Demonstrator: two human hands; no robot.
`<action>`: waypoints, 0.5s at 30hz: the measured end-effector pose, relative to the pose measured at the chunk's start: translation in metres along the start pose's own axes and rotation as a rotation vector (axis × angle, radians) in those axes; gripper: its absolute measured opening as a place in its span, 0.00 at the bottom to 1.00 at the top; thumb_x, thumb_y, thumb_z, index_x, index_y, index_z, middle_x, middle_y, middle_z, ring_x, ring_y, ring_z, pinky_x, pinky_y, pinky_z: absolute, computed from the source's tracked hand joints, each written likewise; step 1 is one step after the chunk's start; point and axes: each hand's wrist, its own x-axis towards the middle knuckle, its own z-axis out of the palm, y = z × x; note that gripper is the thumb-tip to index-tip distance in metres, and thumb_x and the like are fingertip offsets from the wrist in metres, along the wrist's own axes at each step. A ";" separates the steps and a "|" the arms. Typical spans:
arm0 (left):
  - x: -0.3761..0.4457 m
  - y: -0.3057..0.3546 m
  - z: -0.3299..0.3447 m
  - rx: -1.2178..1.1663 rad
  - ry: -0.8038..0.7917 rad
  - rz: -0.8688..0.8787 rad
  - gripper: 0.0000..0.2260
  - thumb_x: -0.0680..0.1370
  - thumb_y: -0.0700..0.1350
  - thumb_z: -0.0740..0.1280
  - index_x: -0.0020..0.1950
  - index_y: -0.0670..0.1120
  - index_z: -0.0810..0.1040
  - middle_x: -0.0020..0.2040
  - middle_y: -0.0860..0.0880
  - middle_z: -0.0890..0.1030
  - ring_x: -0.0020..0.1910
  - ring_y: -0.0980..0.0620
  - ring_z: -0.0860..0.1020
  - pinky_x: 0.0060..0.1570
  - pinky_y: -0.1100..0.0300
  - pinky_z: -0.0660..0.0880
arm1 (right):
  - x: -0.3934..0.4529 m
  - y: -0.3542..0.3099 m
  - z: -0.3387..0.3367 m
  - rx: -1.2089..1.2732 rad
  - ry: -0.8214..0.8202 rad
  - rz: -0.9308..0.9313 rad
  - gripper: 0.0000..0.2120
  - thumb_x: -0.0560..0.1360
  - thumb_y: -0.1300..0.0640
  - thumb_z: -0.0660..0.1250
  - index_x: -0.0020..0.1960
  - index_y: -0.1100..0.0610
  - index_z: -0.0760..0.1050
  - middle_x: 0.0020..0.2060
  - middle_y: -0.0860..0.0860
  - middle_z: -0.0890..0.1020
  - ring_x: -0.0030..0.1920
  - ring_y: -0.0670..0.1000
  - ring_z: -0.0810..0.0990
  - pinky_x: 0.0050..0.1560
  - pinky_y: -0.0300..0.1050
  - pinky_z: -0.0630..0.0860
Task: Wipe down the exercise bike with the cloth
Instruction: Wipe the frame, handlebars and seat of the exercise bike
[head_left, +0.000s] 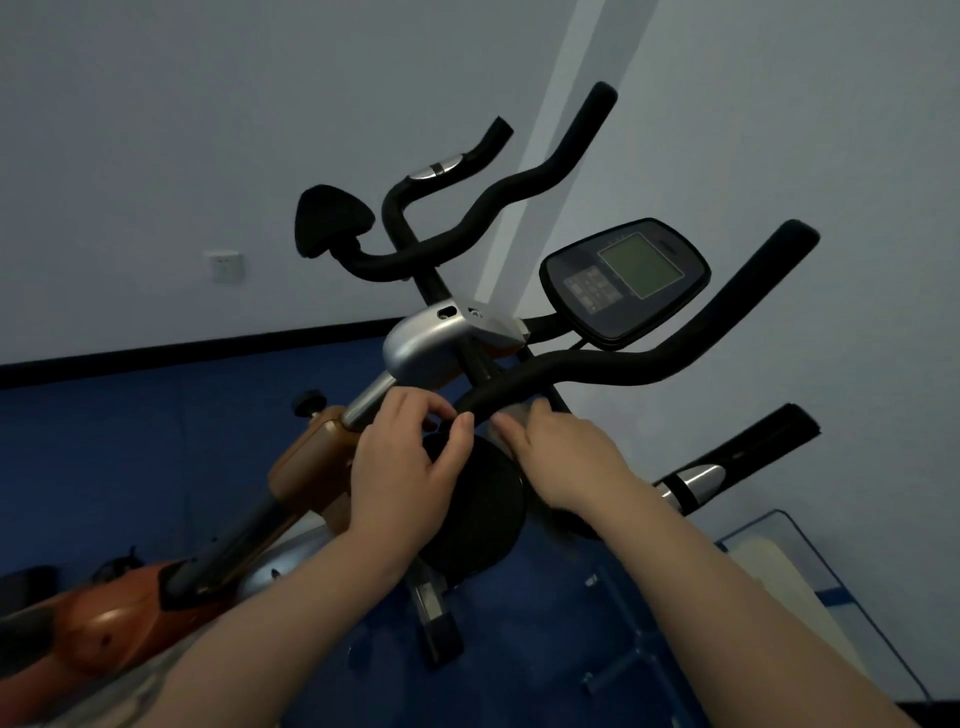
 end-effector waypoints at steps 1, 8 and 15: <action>-0.001 0.000 0.000 0.001 -0.003 -0.004 0.10 0.76 0.61 0.59 0.46 0.56 0.72 0.45 0.60 0.72 0.47 0.61 0.73 0.43 0.63 0.72 | 0.001 -0.003 0.001 0.022 0.028 -0.005 0.25 0.82 0.39 0.47 0.62 0.59 0.65 0.53 0.58 0.79 0.53 0.60 0.78 0.44 0.49 0.68; 0.000 -0.001 -0.002 -0.002 -0.009 0.001 0.09 0.76 0.61 0.59 0.45 0.57 0.72 0.44 0.58 0.72 0.45 0.61 0.73 0.42 0.61 0.72 | -0.012 0.020 -0.002 -0.033 -0.057 -0.105 0.24 0.81 0.36 0.46 0.60 0.55 0.65 0.48 0.54 0.79 0.47 0.56 0.78 0.44 0.51 0.71; -0.003 -0.001 -0.002 -0.017 -0.010 -0.004 0.08 0.76 0.60 0.60 0.44 0.57 0.71 0.45 0.60 0.71 0.47 0.62 0.73 0.39 0.67 0.68 | -0.025 0.016 0.012 0.073 0.071 -0.127 0.18 0.82 0.41 0.50 0.60 0.55 0.64 0.43 0.50 0.76 0.44 0.55 0.78 0.39 0.49 0.66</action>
